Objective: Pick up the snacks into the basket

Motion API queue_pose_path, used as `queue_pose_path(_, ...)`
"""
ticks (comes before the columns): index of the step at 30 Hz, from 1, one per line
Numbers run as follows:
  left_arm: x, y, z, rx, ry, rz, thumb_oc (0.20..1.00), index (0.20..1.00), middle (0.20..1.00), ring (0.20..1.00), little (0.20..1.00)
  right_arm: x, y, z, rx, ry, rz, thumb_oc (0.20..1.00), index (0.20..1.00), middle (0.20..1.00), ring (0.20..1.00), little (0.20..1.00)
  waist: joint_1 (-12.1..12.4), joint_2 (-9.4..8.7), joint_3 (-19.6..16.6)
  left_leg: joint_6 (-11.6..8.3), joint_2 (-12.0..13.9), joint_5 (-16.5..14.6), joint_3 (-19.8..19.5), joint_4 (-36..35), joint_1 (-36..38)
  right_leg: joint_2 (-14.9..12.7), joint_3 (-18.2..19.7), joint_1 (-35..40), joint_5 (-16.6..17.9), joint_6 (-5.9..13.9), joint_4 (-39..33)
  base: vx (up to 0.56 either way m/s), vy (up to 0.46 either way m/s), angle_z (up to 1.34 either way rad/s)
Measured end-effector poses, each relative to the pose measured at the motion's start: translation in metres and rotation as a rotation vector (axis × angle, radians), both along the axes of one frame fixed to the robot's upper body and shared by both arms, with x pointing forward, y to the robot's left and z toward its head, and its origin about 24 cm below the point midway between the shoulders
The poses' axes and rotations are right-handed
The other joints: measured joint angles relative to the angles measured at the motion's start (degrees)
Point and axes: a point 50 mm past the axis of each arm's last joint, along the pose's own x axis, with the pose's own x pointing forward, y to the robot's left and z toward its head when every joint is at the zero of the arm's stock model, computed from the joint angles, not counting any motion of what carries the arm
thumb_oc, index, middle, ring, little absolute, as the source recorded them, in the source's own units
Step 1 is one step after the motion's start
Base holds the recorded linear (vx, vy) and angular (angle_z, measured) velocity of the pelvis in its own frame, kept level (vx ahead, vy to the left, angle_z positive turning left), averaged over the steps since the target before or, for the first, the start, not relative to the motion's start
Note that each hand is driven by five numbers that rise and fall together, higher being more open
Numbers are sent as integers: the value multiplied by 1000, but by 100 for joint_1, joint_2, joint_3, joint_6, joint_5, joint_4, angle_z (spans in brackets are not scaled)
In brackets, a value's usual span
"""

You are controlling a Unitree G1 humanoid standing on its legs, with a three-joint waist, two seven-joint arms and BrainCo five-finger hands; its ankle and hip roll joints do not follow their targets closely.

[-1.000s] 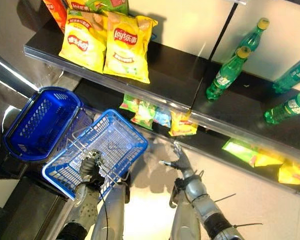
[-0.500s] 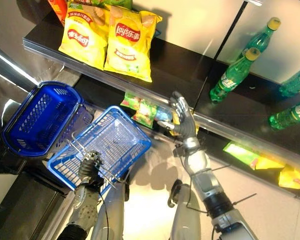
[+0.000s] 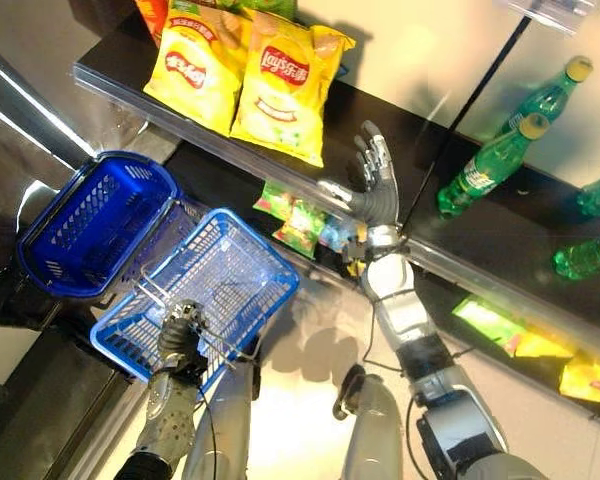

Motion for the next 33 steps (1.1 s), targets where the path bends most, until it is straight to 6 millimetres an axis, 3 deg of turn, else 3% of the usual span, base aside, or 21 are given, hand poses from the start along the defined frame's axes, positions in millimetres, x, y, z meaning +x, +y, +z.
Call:
queue_pose_path(3, 1, -1, 5, 4, -20, -23, 200, 200, 200, 200, 200, 20, -4, 10, -28, 52, -63, 1000, 1000, 1000, 1000, 1000, 191, -2, -6, 0, -12, 1, -1, -9, -8, -10, -7, -5, -2, 6, -7, 0, 0, 0)
queue_pose_path(6, -5, 4, 5, 20, -14, -31, 200, 200, 200, 200, 200, 42, 3, 35, -55, 77, -106, 1000, 1000, 1000, 1000, 1000, 272, -3, -6, -4, -19, 4, -2, -4, -16, -18, -14, -4, 3, 12, -14, 0, 0, 0)
queue_pose_path(10, -5, 7, 6, 29, -8, -51, 200, 200, 200, 200, 200, 60, 8, 63, -79, 107, -163, 1000, 1000, 1000, 1000, 1000, 404, -1, -8, -32, -32, 21, -3, 0, -23, -31, -28, 9, 3, 17, -27, 0, 0, 0)
queue_pose_path(13, -5, 8, 6, 32, -10, -53, 200, 200, 200, 200, 200, 66, 7, 71, -64, 154, -203, 1000, 1000, 1000, 1000, 1000, 436, -1, -8, -31, -50, 22, -39, 0, -20, -49, -89, 67, -7, 32, -46, 12, 7, 9)
queue_pose_path(19, -7, 8, 8, 39, -8, -79, 200, 200, 200, 200, 200, 72, -7, 68, -93, 248, -302, 1000, 1000, 1000, 1000, 1000, 443, 1, -8, 42, -163, 17, -140, -9, -34, -113, -155, 180, -53, 104, -66, 31, -6, 17)
queue_pose_path(33, -7, 8, 8, 46, -3, -92, 200, 200, 200, 200, 200, 74, -10, 56, -158, 350, -343, 1000, 1000, 1000, 1000, 1000, 545, 7, -9, 23, -179, 42, -142, 39, -72, -118, -162, 186, -58, 123, -69, 7, -2, 1)
